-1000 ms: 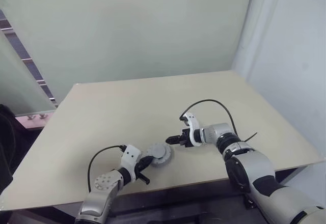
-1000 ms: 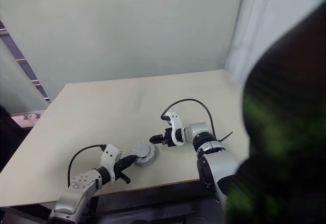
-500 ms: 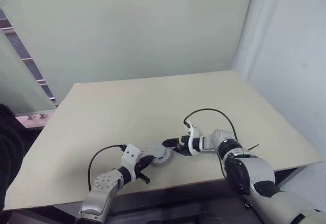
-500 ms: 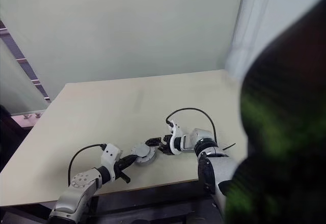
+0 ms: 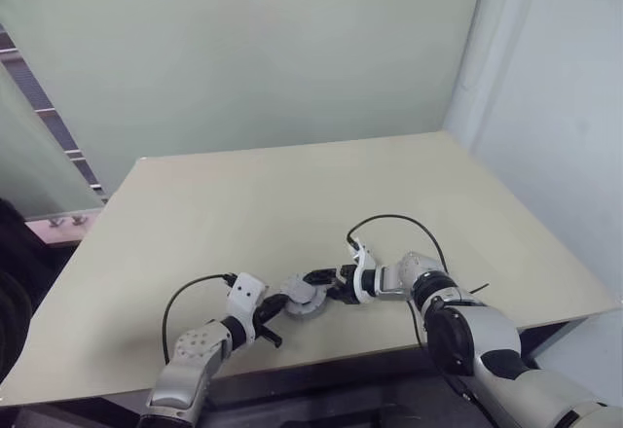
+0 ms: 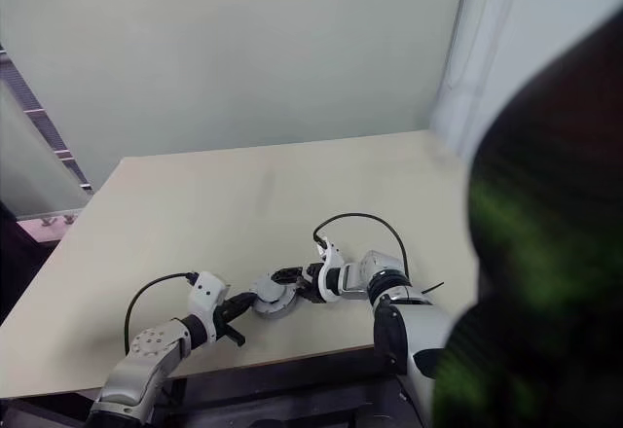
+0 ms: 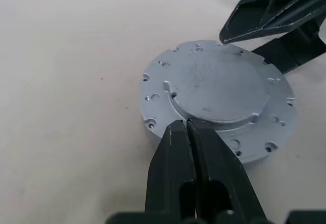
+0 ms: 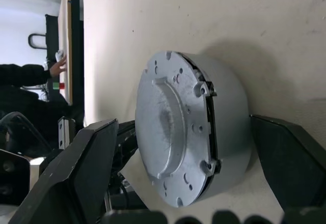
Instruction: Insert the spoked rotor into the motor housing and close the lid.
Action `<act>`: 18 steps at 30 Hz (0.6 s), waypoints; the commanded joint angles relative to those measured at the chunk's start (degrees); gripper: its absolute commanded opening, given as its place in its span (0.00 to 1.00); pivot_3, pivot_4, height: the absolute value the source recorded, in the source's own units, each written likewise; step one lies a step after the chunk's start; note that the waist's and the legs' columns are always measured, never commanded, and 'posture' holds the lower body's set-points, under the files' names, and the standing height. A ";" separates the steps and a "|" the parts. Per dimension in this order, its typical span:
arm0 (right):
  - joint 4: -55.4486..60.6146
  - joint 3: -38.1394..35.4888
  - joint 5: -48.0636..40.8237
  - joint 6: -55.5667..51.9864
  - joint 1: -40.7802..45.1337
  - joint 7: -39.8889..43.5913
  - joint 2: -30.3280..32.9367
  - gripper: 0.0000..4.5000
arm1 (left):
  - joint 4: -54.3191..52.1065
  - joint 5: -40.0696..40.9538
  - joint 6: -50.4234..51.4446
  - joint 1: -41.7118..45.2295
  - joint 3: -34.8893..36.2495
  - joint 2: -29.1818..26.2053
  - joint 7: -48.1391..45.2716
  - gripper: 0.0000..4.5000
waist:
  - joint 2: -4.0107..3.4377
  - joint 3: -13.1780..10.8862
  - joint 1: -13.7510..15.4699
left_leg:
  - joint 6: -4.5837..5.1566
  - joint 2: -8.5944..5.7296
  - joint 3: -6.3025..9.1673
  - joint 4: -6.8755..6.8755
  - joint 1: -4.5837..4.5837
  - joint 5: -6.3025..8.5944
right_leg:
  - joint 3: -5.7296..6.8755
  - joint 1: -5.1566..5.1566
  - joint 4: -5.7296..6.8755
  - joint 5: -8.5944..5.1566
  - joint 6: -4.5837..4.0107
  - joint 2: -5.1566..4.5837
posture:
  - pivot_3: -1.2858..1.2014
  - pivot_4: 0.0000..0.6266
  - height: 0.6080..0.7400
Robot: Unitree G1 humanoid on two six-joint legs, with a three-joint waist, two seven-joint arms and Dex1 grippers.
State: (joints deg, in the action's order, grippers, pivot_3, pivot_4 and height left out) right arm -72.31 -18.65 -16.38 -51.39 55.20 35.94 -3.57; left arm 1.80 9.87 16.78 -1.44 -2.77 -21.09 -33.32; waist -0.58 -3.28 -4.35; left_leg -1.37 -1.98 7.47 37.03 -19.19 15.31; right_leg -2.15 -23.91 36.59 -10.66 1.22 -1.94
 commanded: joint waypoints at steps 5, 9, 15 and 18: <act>0.50 -1.11 -1.94 -0.94 -0.29 -1.26 -0.58 0.71 | -0.07 -0.45 0.02 0.96 -0.45 -0.09 0.12 0.00 | 0.00 0.00 -0.01 | 0.02 0.01 0.00 -0.08 -0.30 -0.01 | -0.01 -0.36 0.02 0.06 0.09 0.04 | 0.52 0.00 1.00; 0.52 -1.21 -2.10 -1.08 -0.65 -1.88 -0.55 0.44 | 0.32 -0.63 -0.04 1.38 -0.41 0.00 0.14 0.00 | 0.00 0.01 -0.44 | 0.03 0.01 -0.02 -0.12 -0.33 -0.01 | -0.05 -0.40 0.02 0.08 0.13 0.04 | 0.52 0.00 1.00; 0.70 -1.05 -2.59 -1.41 -1.07 -2.39 -0.49 0.29 | 0.58 -0.80 -0.23 1.66 -0.26 0.15 0.02 0.00 | -0.02 0.02 -0.88 | 0.04 0.02 -0.03 -0.12 -0.33 -0.01 | -0.05 -0.39 0.02 0.08 0.13 0.04 | 0.52 0.00 1.00; 0.79 -0.75 -2.42 -1.52 -1.28 -2.52 -0.53 0.29 | 0.37 -0.73 -0.30 1.53 -0.07 0.19 -0.07 0.00 | -0.02 0.02 -1.05 | 0.04 0.01 -0.05 -0.11 -0.33 -0.01 | -0.07 -0.38 0.02 0.08 0.13 0.04 | 0.52 0.00 1.00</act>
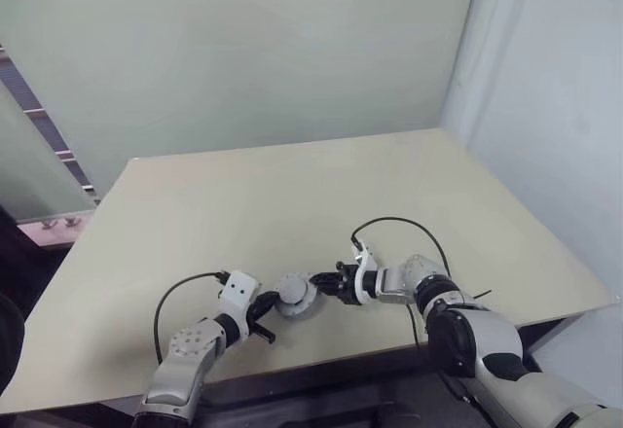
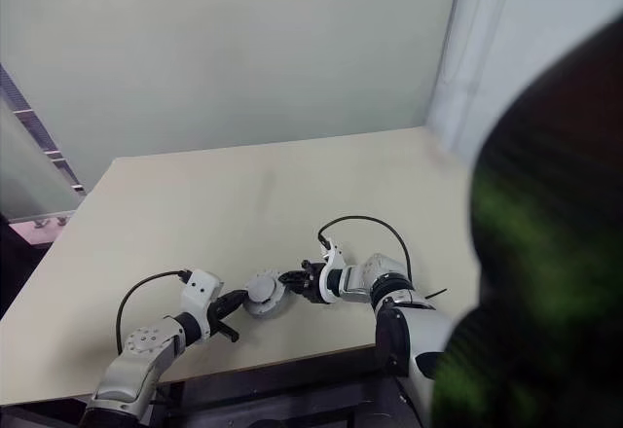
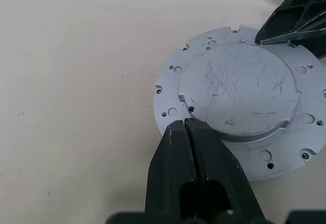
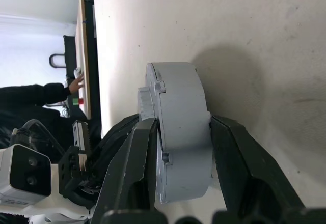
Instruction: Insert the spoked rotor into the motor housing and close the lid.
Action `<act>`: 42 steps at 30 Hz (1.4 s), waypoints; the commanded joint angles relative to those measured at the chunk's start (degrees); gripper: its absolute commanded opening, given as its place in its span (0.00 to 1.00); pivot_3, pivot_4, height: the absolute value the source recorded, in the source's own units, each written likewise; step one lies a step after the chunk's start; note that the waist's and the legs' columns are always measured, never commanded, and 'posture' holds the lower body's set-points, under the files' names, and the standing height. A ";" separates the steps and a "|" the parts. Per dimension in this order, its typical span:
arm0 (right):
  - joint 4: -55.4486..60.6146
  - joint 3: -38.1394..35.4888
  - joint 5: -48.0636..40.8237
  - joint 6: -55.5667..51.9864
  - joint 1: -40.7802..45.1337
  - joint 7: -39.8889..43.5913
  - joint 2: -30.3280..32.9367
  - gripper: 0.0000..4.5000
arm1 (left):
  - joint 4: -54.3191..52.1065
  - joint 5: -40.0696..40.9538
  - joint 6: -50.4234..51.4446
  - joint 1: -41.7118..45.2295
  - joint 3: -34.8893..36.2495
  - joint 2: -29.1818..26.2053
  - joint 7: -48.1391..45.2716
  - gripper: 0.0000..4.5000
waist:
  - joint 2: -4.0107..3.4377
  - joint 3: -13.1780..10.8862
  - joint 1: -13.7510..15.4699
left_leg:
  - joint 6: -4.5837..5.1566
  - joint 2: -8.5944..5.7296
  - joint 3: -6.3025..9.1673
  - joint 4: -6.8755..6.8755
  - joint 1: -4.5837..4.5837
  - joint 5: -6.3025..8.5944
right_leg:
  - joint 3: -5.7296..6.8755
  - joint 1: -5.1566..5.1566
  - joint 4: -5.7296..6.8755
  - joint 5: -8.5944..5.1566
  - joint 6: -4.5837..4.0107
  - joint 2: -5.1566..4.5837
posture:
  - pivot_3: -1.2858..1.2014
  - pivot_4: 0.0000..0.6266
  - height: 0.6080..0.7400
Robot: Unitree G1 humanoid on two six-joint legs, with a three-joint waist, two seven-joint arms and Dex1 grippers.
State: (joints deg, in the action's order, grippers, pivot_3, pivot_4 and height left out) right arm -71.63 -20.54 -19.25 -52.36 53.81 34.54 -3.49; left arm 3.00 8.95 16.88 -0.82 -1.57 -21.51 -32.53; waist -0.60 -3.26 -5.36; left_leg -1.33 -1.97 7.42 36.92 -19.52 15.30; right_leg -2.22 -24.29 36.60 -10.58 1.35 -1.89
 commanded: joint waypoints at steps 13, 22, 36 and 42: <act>0.77 -1.16 -2.41 -1.10 -1.63 -2.33 -0.78 0.29 | -8.99 16.71 10.39 -2.00 13.47 -2.81 -4.71 0.29 | 0.07 -0.01 -1.08 | 0.03 0.12 -0.03 -0.04 0.00 0.02 | 0.02 -0.07 0.02 0.00 0.00 0.06 | 0.52 0.00 1.00; 1.27 -5.02 -6.58 -1.69 -3.04 -3.35 -1.14 0.29 | -15.40 26.19 17.63 -10.07 21.39 -5.00 -5.23 1.00 | 0.11 -0.04 -1.56 | 0.15 0.15 -0.11 -0.07 -0.02 0.10 | -0.02 -0.09 -0.06 0.00 0.00 0.06 | 0.52 0.00 1.00; 4.29 -10.33 -13.72 -3.62 -3.69 -0.26 -3.72 0.29 | -14.35 46.78 29.32 -12.00 29.46 4.41 3.12 1.00 | 0.58 -0.37 -1.63 | 0.14 0.28 -0.18 -0.05 -0.07 0.11 | 0.00 -0.14 -0.10 0.00 -0.01 0.15 | 0.52 0.00 1.00; 6.75 -8.98 -14.32 -5.11 -3.40 1.53 -4.53 0.29 | -12.42 53.41 30.09 -9.95 31.31 9.25 8.42 1.00 | 0.63 -0.38 -1.52 | 0.14 0.28 -0.18 -0.05 -0.10 0.12 | -0.01 -0.14 -0.19 0.00 -0.01 0.16 | 0.52 0.00 1.00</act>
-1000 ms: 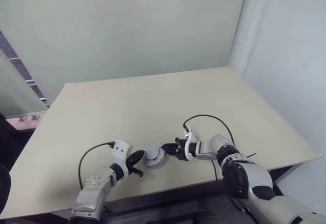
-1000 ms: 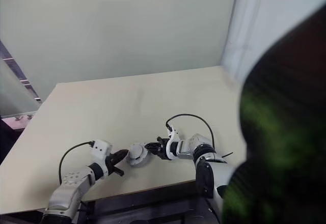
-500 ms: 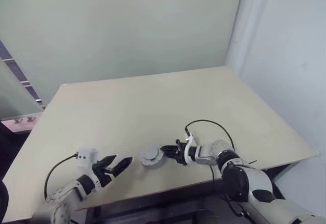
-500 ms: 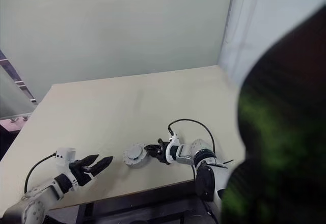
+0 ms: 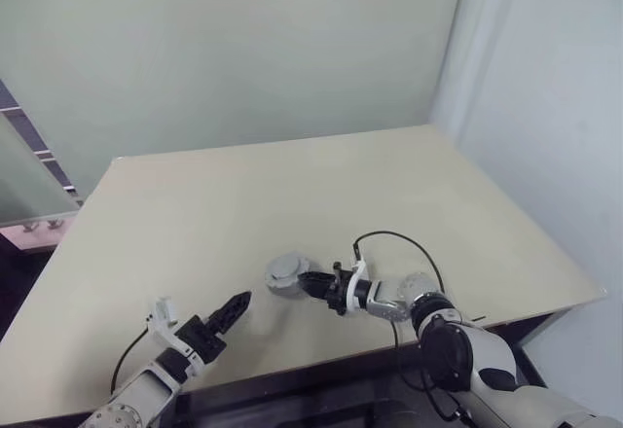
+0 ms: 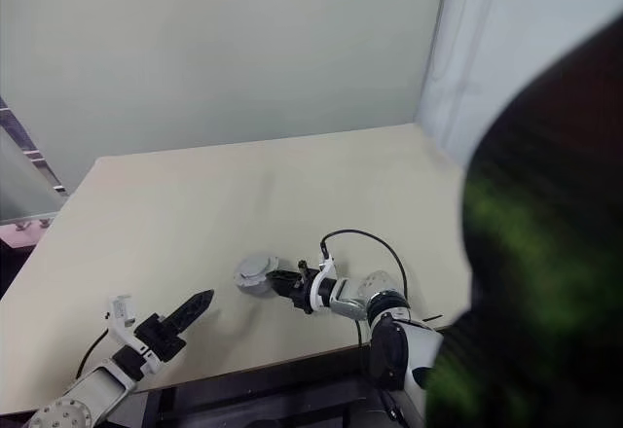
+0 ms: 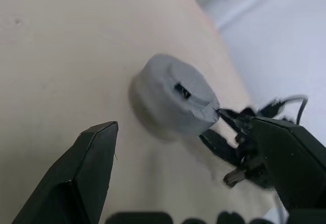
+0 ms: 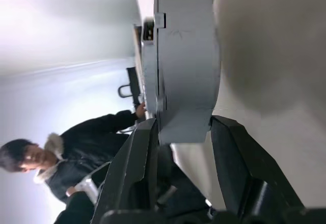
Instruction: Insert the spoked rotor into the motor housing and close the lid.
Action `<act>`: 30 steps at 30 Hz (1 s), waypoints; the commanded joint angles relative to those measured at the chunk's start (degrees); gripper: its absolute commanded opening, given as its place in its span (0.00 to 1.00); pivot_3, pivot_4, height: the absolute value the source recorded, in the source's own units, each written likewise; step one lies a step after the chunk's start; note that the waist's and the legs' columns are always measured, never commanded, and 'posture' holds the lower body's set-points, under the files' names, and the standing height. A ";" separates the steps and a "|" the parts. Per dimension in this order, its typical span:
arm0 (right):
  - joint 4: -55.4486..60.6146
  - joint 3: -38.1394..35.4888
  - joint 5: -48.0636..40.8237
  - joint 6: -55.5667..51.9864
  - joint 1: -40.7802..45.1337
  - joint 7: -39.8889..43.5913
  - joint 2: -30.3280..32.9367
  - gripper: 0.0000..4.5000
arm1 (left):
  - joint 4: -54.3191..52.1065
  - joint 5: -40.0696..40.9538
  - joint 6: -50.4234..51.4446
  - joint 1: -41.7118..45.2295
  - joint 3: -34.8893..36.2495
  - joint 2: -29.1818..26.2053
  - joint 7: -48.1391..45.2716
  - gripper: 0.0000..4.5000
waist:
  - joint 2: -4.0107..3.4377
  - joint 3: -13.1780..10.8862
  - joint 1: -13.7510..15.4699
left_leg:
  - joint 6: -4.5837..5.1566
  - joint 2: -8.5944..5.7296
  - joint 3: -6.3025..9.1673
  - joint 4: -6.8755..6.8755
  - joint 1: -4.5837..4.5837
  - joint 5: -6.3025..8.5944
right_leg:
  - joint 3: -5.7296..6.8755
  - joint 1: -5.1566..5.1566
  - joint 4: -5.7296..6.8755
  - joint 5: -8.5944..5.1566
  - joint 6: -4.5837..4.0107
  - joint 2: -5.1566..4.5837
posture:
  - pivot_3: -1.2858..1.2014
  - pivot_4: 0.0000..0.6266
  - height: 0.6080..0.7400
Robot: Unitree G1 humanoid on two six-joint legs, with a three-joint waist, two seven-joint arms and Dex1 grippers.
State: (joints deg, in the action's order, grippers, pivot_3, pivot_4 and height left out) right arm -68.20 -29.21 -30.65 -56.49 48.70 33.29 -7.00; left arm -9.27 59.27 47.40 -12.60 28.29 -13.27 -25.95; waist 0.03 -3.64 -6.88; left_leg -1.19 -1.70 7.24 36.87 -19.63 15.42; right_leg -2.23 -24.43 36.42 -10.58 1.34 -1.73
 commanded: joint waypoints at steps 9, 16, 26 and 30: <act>6.30 2.02 -2.88 -2.26 1.76 6.16 -1.08 0.29 | 2.54 7.70 -1.63 5.78 0.71 5.83 5.48 1.00 | 0.02 0.01 -0.02 | 0.01 0.04 -0.04 -0.01 -0.07 0.01 | -0.01 0.01 -0.23 0.02 0.00 0.07 | 0.52 0.00 1.00; 9.64 3.78 -3.50 -4.55 2.12 7.59 -1.41 0.29 | 5.02 9.66 -1.45 8.25 0.11 7.77 6.83 1.00 | 0.03 0.01 0.00 | 0.09 0.07 -0.05 -0.01 -0.17 0.05 | -0.05 0.05 -0.51 0.07 0.05 0.13 | 0.52 0.00 1.00; 14.55 6.41 -4.85 -8.78 1.77 8.51 -1.96 0.29 | 11.06 10.25 -2.84 13.77 -0.24 9.49 6.97 1.00 | 0.03 0.02 0.27 | 0.12 0.06 -0.05 0.00 -0.22 0.07 | -0.06 0.05 -0.57 0.09 0.06 0.14 | 0.52 0.00 1.00; 15.86 7.18 -5.08 -10.16 1.13 8.58 -1.88 0.29 | 13.00 10.30 -3.72 15.76 0.01 10.04 6.58 1.00 | 0.04 0.02 0.65 | 0.12 0.05 -0.05 0.03 -0.24 0.07 | -0.06 0.04 -0.57 0.10 0.06 0.15 | 0.52 0.00 1.00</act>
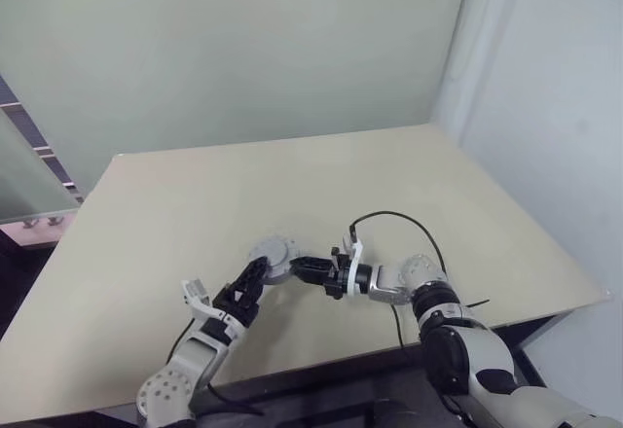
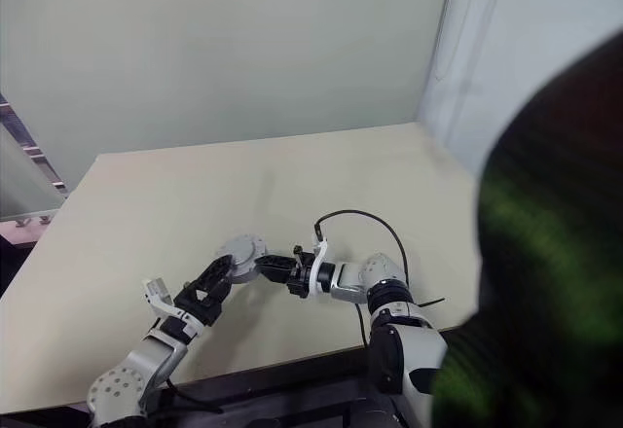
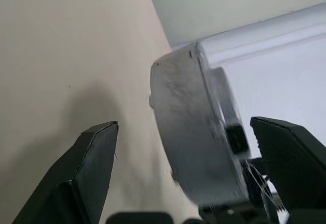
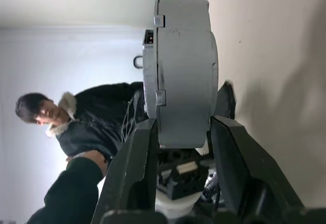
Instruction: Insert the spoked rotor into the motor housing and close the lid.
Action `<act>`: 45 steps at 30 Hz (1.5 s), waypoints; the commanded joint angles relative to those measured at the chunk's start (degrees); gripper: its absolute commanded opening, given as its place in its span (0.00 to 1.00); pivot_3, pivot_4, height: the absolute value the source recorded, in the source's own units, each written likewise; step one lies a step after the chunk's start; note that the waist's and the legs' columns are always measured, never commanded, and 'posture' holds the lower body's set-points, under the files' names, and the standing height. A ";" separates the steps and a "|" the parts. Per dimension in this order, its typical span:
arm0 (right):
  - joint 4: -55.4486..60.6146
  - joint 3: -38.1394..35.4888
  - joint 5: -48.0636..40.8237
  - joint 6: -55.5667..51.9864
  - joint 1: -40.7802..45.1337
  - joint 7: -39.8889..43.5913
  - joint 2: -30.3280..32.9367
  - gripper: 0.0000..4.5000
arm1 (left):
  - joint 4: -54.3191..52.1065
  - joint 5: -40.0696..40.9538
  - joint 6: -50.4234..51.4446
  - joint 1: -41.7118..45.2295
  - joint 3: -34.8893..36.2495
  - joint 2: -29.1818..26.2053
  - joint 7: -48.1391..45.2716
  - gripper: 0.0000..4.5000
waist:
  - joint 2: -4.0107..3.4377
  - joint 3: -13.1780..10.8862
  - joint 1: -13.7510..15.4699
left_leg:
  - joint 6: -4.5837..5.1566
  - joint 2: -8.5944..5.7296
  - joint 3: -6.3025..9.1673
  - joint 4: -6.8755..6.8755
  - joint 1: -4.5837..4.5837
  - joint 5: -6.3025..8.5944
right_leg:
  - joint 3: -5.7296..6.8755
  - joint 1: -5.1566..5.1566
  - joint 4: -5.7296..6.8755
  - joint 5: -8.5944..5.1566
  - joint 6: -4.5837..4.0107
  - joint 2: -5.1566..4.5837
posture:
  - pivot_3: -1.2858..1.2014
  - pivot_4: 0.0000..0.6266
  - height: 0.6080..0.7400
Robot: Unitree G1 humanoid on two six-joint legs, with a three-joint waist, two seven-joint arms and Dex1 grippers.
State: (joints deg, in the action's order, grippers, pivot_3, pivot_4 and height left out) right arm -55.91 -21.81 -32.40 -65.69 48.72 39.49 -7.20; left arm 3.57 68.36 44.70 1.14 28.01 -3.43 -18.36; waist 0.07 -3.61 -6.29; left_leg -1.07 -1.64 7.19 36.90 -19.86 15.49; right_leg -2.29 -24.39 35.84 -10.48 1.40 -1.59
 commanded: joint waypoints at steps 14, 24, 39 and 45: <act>6.09 1.22 -3.33 -2.84 -0.90 0.91 -1.74 0.29 | 2.06 0.77 -1.38 2.81 -0.62 1.48 -2.99 0.64 | 0.02 0.02 0.21 | 0.02 -0.01 -0.03 0.03 -0.01 0.01 | -0.06 0.00 0.01 0.05 0.01 0.01 | 0.52 0.00 1.00; 6.12 0.59 -3.49 -1.58 -1.02 -0.65 -1.91 0.29 | 2.76 -0.16 -1.56 2.92 -1.26 1.34 -2.98 0.50 | 0.03 0.02 0.22 | 0.02 0.00 -0.04 0.08 0.00 0.01 | -0.11 0.02 0.01 0.07 0.02 0.07 | 0.52 0.00 1.00; 10.56 3.07 -3.09 9.82 -4.23 -1.11 -1.36 0.92 | 5.48 -2.20 -9.53 6.51 0.16 4.13 -2.24 0.45 | 0.03 0.03 0.60 | 0.03 0.09 -0.07 0.16 -0.01 0.01 | -0.25 0.05 0.00 0.15 0.00 0.25 | 0.52 0.00 1.00; 15.30 6.63 0.20 17.08 -6.26 -1.92 -0.69 1.00 | 5.03 -3.60 -14.40 7.84 1.56 3.86 -2.61 0.45 | 0.03 0.03 0.69 | 0.03 0.20 -0.07 0.18 0.00 0.01 | -0.29 0.05 0.00 0.20 -0.08 0.40 | 0.52 0.00 1.00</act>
State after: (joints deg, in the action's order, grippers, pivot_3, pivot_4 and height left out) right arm -44.78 -17.39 -33.08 -51.43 43.11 36.46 -7.15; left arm 11.00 64.82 32.34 6.94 28.64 1.07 -19.90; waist 0.10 -3.58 -5.60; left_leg -1.04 -1.43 7.12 37.09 -19.87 15.49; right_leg -2.60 -24.34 35.84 -10.27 1.31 -1.16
